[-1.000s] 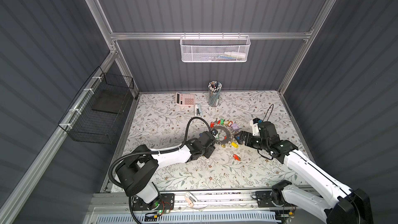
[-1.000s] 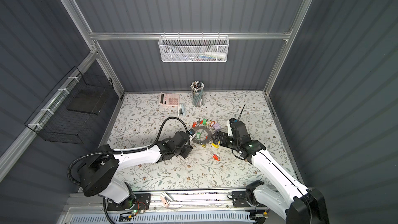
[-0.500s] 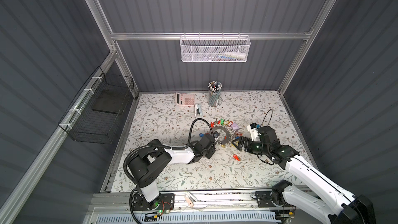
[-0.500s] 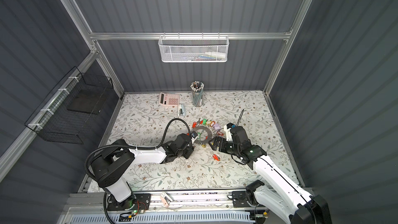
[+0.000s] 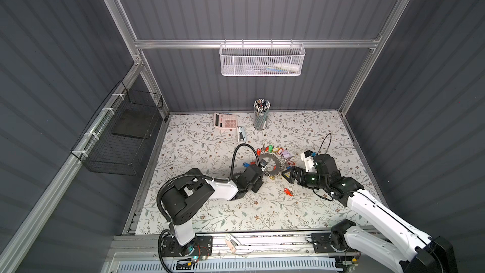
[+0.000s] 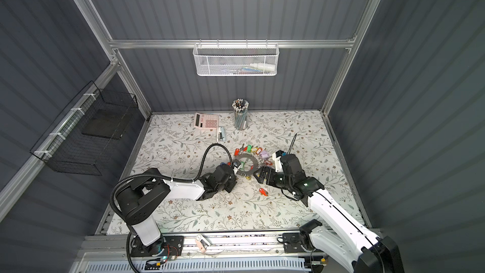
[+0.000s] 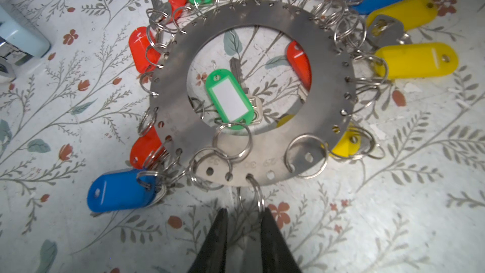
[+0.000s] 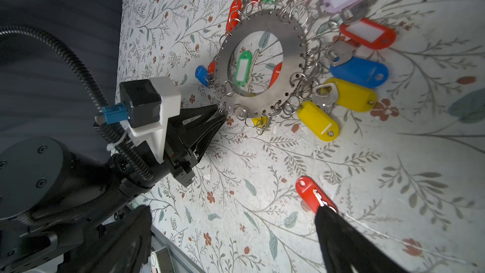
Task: Put the keys on the keyring
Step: 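Close the left gripper on the near edge of the steel key ring disc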
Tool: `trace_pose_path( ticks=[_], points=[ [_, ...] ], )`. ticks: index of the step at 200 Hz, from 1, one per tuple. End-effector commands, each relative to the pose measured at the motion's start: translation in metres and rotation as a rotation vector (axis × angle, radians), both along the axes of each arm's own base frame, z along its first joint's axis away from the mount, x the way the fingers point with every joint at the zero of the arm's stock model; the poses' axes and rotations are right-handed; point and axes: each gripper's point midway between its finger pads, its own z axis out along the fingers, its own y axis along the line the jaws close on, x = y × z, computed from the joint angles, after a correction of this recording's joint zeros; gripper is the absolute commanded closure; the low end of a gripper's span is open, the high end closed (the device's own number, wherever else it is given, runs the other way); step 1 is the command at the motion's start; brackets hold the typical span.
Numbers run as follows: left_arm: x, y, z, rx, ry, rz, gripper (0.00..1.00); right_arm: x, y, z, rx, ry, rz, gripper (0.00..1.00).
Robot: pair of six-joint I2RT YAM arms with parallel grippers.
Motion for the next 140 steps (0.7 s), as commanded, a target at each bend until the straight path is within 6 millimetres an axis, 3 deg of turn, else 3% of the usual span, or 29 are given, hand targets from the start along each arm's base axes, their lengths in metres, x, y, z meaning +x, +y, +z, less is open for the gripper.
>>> trace_pose_path(
  ticks=[1,41,95,140],
  points=[
    [-0.0032,0.0024,-0.0142,0.047,0.024,-0.002,0.74,-0.0032,0.0051,-0.0027,0.022,0.014,0.017,0.01],
    [-0.0005,0.0020,-0.0172,0.062,0.024,0.006,0.76,-0.0028,0.0061,-0.0022,0.027,0.012,0.019,0.01],
    [-0.0008,0.0019,-0.0150,0.058,0.028,0.009,0.88,-0.0021,0.0058,-0.0059,0.023,0.015,0.017,0.01],
    [-0.0072,0.0027,-0.0091,0.039,0.048,0.000,0.90,0.0023,0.0088,-0.0069,0.026,0.014,0.021,0.01]
  ],
)
